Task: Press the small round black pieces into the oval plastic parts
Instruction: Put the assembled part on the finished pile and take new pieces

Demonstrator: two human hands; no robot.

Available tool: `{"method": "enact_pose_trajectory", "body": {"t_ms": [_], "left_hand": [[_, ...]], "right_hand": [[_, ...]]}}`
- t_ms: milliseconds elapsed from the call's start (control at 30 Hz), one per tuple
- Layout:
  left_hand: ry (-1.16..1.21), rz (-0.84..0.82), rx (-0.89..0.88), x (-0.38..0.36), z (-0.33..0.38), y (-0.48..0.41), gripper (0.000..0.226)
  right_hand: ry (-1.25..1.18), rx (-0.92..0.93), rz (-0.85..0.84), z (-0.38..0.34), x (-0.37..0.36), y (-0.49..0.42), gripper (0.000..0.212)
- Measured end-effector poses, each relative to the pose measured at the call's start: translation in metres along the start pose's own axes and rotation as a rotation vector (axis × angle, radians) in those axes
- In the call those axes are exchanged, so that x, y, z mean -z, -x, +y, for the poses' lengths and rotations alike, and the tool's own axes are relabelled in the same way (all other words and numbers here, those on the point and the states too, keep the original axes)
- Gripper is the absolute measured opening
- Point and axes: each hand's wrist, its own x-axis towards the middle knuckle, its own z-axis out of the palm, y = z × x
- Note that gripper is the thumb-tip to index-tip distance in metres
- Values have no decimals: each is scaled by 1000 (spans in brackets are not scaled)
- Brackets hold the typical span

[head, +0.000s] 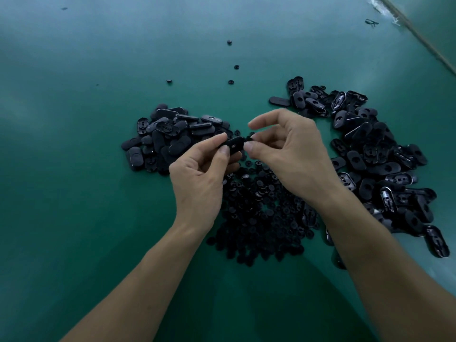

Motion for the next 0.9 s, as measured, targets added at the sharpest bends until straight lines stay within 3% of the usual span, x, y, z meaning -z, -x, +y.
{"method": "enact_pose_trajectory", "body": {"t_ms": [167,633,900], "left_hand": [[-9,-20,-16,-1,1,0,21],[-50,-58,-28,-1,4,0,24],[-77,-91,-19,0,3,-1,26]], "right_hand": [[38,18,0,-1,-3,1,12],[179,7,41,-7,-10,4,28],[253,23,65,-12,-15,5,26]]}}
